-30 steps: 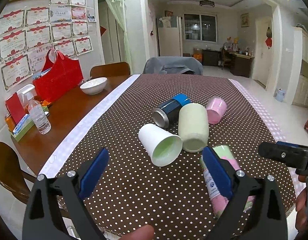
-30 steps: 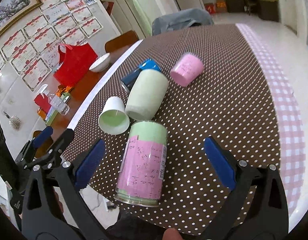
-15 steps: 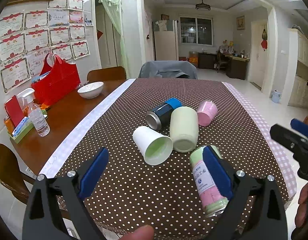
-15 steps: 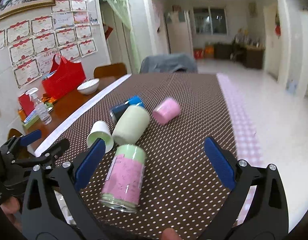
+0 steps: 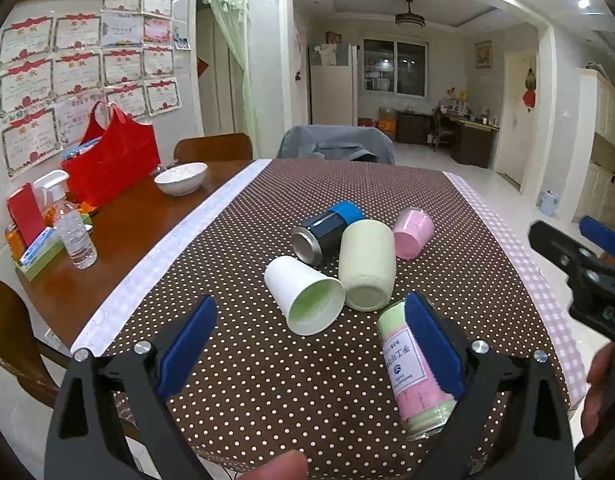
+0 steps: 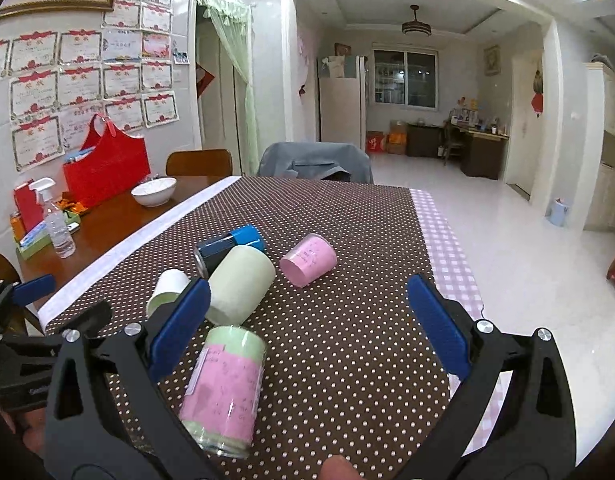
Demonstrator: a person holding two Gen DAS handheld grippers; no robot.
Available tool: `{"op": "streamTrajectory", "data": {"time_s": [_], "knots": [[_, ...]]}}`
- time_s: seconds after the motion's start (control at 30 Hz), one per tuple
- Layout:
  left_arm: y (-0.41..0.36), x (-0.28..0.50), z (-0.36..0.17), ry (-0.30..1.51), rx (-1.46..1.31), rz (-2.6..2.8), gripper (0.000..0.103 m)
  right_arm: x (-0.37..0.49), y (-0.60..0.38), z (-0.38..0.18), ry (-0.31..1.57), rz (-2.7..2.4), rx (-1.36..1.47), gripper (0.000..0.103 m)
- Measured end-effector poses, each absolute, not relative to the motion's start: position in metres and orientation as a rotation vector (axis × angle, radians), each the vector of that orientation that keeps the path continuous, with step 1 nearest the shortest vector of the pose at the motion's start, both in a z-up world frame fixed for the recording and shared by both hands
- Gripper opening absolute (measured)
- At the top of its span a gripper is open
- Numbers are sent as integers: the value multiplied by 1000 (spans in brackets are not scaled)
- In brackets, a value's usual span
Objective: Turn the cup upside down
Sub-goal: 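Close the left tool around the standing pink-labeled jar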
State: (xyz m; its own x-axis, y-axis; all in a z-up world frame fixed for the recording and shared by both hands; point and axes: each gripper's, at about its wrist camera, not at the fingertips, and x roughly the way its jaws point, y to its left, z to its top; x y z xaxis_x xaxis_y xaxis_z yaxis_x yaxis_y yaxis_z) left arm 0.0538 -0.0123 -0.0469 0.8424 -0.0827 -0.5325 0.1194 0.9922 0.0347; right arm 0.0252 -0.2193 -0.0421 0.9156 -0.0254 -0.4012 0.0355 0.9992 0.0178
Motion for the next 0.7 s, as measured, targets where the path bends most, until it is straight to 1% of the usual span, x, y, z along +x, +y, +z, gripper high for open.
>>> {"op": "streamTrajectory", "data": {"time_s": [0.2,0.37,0.7], "knots": [[-14,81,-50,641,50,-165,93,51,-213,-47,505,-122,-48,97],[-18,104,-52,774,13,-223,93,53,-221,-50,601,-191,-32,97],[-52,127,-78,975,45,-331,93,46,-252,-61,649,-245,66,97]]}}
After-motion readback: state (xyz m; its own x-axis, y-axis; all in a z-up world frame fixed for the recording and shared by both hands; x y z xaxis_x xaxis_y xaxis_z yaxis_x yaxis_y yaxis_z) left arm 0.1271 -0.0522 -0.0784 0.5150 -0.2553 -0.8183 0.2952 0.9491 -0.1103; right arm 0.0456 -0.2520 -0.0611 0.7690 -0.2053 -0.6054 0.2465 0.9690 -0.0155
